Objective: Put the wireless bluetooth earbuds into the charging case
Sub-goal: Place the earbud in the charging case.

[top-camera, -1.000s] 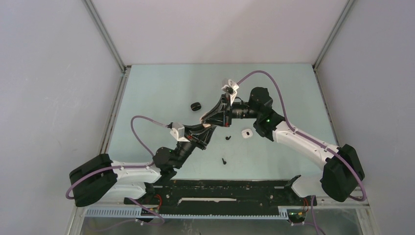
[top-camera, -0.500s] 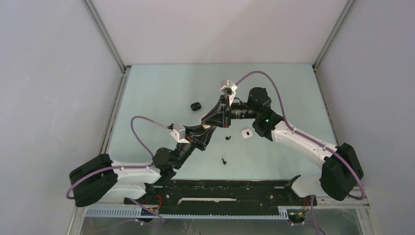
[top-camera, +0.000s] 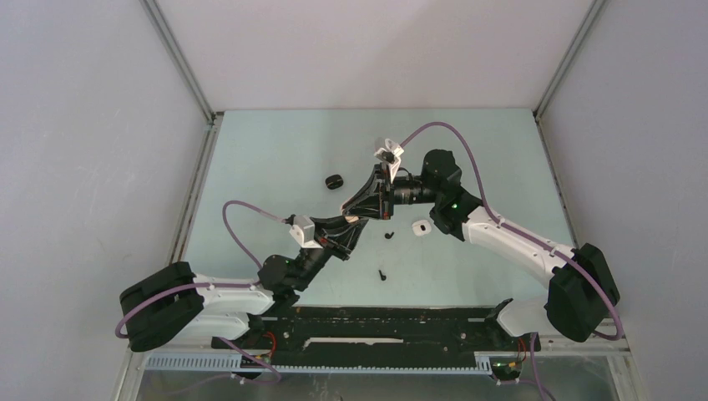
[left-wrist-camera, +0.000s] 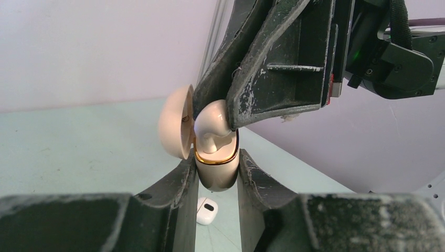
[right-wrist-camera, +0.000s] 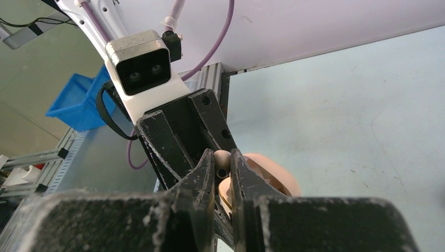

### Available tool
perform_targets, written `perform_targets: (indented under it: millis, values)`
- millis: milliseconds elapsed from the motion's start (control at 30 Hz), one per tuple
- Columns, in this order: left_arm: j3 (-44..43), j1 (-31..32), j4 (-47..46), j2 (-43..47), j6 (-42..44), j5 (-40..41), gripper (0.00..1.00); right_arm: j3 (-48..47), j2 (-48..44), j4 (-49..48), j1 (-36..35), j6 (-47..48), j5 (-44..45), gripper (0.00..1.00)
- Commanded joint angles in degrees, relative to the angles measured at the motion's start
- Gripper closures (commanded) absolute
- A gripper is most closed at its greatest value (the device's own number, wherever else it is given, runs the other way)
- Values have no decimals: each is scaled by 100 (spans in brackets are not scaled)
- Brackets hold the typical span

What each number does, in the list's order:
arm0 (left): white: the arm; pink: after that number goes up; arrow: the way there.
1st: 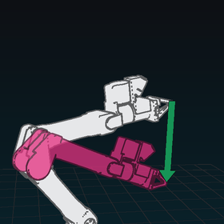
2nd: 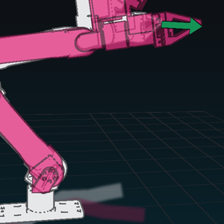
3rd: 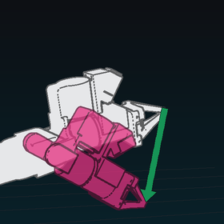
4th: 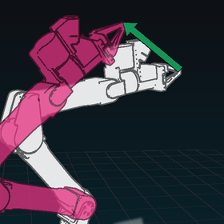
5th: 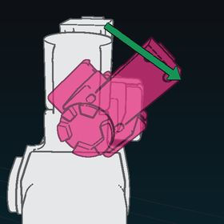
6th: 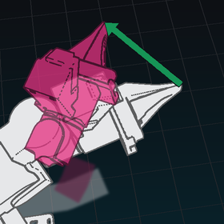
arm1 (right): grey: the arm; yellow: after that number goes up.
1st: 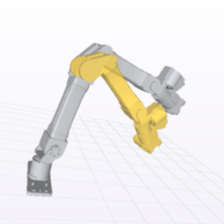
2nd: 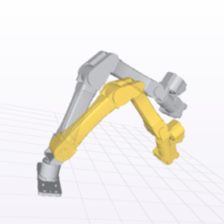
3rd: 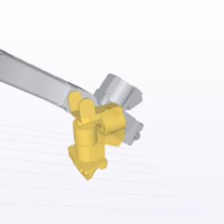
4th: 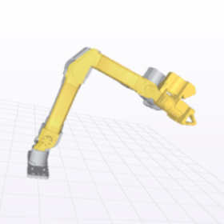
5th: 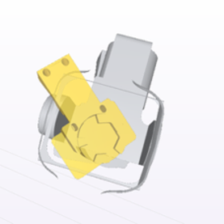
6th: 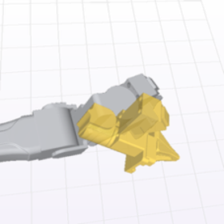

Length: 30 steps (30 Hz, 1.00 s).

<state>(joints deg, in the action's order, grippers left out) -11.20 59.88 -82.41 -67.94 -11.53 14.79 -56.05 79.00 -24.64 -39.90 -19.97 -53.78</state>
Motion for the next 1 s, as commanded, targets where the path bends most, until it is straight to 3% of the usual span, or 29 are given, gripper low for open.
perform_targets:
  millis: [0,967]
  values:
    - [-22,15,-873,61,51,-35,100,-81,65,-5,-19,-7,-89,93]
    - [-44,15,-812,76,63,-100,100,-82,25,146,-5,87,25,74]
